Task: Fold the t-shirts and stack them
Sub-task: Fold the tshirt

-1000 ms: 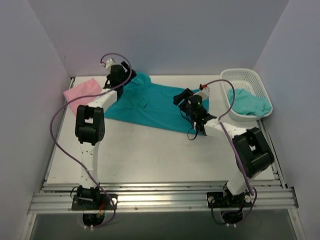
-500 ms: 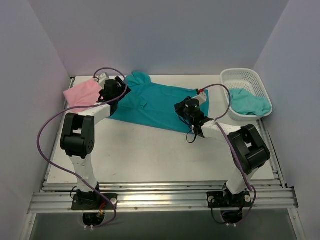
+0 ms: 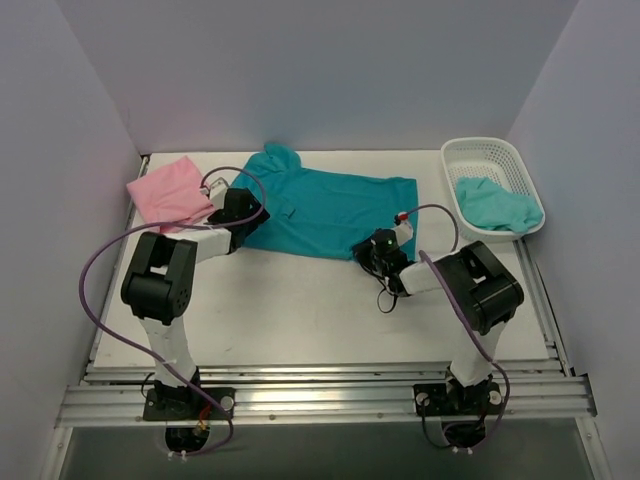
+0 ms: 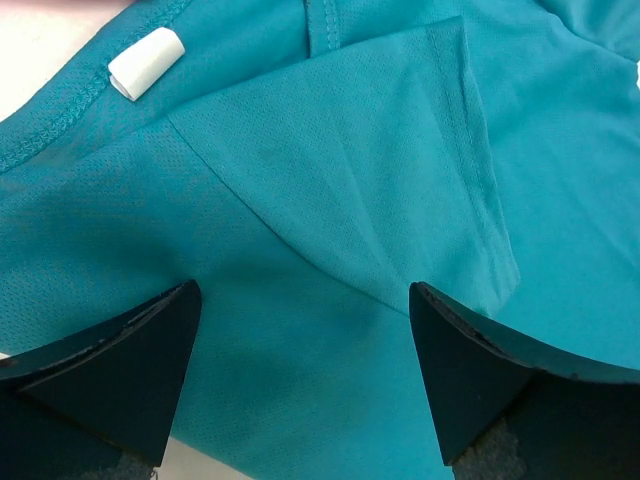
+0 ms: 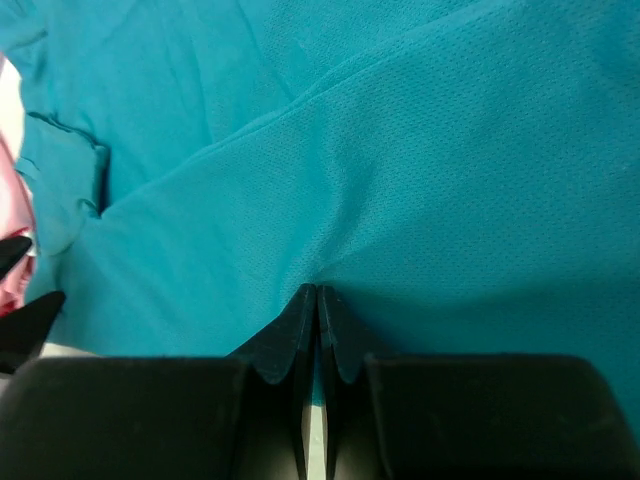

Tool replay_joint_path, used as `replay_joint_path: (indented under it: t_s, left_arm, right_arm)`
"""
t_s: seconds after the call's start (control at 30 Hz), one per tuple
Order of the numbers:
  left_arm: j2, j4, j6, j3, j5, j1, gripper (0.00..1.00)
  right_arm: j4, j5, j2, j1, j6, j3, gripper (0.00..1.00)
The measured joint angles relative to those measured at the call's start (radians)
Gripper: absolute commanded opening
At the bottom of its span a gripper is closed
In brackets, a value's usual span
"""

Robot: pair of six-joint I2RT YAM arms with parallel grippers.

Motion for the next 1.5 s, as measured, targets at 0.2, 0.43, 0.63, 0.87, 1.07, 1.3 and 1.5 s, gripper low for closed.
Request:
replay_joint_path:
  t_s: [0.2,0.43,0.63,0.87,1.07,1.3,1.5]
  left_arm:
    - [-0.062,0.006,-0.02,-0.091,-0.051,-0.047,0.94]
    - [-0.186,-0.04,-0.069,-0.229,-0.121,-0.179,0.94]
    - [-0.34,-0.18,-0.174,-0.357,-0.213,-0.367,0.95]
    - [-0.55,-0.419,-0.325,-0.482,-0.277,-0.542,0.95]
    - [-0.811,-0.709,-0.468,-0.522,-0.347,-0.663,0.96]
    - [-1.021,-0.888,-0.462,-0.465,-0.462,-0.691,0.94]
    - [-0.978,-0.63,-0.122,-0.304,-0.458,-0.524,0.94]
  right_arm:
    - [0.181,-0.008,0.031,0.0,0.07,-0.08,0.0]
    - [0.157,0.024,-0.084,0.009,0.165,-0.211,0.0]
    - [-0.33,0.166,-0.322,0.136,0.238,-0.2,0.0]
    - [-0.819,0.263,-0.683,0.28,0.314,-0.244,0.0]
    - [-1.056,0.29,-1.021,0.387,0.374,-0.317,0.0]
    - [-1.25,0.399,-1.091,0.408,0.353,-0.185,0.84]
    - [-1.173,0.554,-1.0,0.408,0.135,0.078,1.0]
